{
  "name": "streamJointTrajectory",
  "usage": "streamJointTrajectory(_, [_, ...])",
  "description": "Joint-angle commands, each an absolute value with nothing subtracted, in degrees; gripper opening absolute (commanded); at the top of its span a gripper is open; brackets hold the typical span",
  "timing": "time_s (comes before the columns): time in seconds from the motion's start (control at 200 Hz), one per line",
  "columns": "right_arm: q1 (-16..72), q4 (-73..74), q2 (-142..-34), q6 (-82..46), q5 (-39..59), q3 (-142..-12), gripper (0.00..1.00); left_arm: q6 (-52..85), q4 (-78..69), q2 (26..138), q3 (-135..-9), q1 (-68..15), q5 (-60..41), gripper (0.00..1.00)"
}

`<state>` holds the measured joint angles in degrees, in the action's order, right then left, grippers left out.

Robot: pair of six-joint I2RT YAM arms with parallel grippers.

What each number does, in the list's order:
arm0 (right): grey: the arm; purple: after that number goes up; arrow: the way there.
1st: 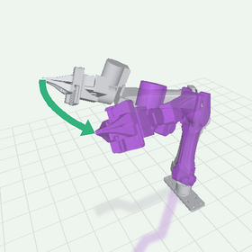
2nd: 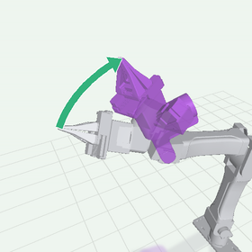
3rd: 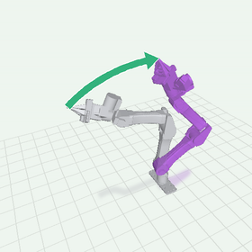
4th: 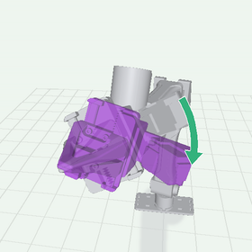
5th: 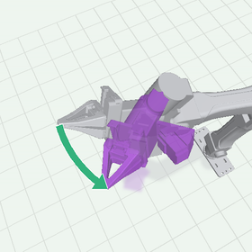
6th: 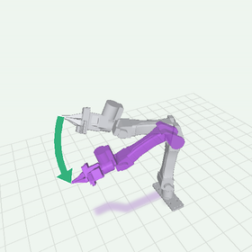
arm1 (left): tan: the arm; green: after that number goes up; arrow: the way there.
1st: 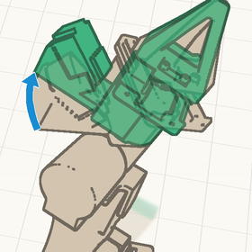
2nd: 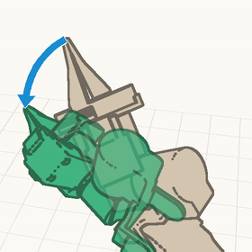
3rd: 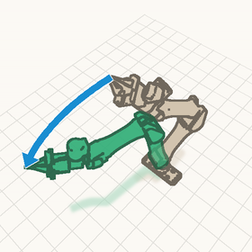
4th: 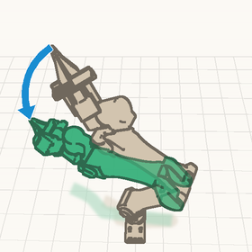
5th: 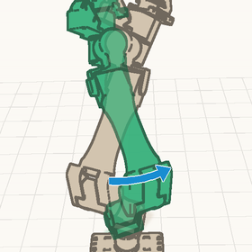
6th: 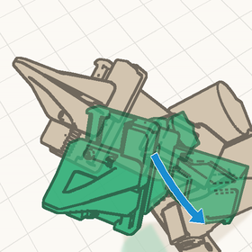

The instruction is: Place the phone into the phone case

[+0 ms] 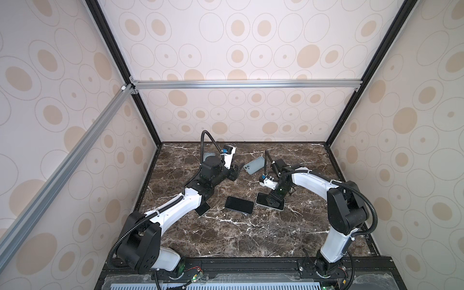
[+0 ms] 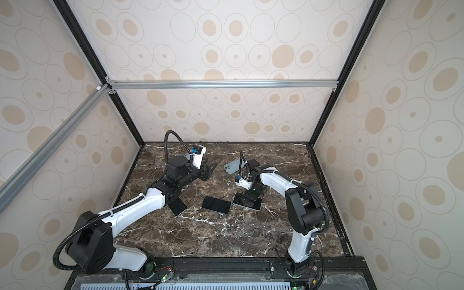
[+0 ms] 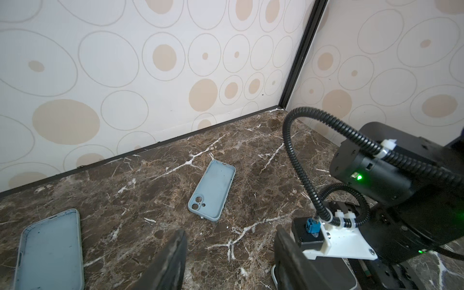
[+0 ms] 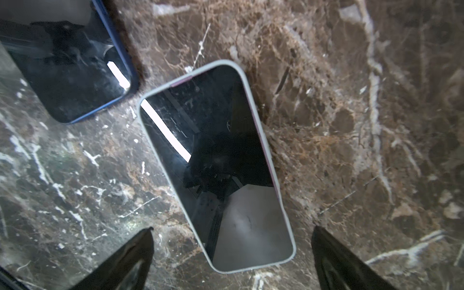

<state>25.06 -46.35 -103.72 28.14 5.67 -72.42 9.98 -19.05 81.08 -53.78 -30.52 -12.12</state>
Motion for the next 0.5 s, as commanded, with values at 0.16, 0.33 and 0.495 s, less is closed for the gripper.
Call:
streamJointTrajectory(0.16, [25.5, -47.0, -105.7, 30.2, 3.9, -71.7, 0.99, 8.8, -23.1, 80.4, -53.3, -30.1, -11.5, 0.56])
streamJointTrajectory(0.33, [26.2, -47.0, -106.4, 29.8, 4.3, -71.1, 1.00, 9.1, -23.5, 80.1, -53.2, -30.1, -12.0, 0.56])
streamJointTrajectory(0.495, [26.8, -46.1, -106.4, 29.2, 5.4, -69.8, 1.00, 11.6, -25.9, 80.1, -52.2, -30.1, -13.9, 0.58])
